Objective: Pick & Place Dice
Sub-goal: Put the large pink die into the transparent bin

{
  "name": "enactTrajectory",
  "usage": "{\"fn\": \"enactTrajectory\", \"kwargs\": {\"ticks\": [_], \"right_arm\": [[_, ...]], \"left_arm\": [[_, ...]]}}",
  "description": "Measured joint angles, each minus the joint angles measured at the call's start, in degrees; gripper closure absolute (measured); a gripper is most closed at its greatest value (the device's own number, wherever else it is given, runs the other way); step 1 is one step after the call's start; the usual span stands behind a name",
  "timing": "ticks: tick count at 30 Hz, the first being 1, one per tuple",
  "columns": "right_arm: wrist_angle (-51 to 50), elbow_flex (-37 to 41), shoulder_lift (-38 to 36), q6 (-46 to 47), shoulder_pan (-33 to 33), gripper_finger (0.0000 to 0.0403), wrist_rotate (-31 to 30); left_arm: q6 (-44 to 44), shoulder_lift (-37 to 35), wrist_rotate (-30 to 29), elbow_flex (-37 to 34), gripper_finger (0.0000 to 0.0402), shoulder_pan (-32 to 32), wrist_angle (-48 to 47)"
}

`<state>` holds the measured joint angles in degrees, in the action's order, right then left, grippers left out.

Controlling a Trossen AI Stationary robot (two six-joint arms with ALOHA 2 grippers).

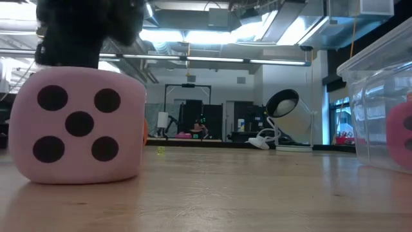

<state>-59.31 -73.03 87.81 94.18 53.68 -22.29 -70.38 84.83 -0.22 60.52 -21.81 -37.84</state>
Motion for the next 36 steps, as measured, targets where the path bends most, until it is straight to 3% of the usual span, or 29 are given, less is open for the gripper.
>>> {"fn": "enactTrajectory", "kwargs": {"ticks": [4,8,13,19,28,36], "right_arm": [[-0.49,-0.49,-1.36,-1.67,0.03,0.023,-1.18],[-0.63,-3.27,-1.9,-9.12,-0.26,0.023,-2.15],[-0.42,-6.82,-1.9,-21.61,-1.23,0.023,-4.32],[-0.52,-8.0,-1.9,-24.13,-2.87,0.023,-6.03],[0.35,-8.0,-1.88,-25.07,-5.43,0.023,-6.88],[5.09,-8.0,0.17,-36.59,-6.48,0.023,-9.76]], "left_arm": [[2.02,-2.57,-2.19,6.35,0.0398,-0.78,-9.55],[0.31,-4.53,-2.32,10.65,0.0398,-3.43,-12.62],[-4.74,-2.8,-0.98,10.43,0.0398,-8.99,-12.14],[-9.44,1.77,-2.26,9.13,0.0398,-13.48,-10.85],[-5.44,10.3,-4.52,9.21,0.0398,-11.4,-1.85],[1.63,11.92,-8.93,9.13,0.0398,-6.81,3.05]]}}
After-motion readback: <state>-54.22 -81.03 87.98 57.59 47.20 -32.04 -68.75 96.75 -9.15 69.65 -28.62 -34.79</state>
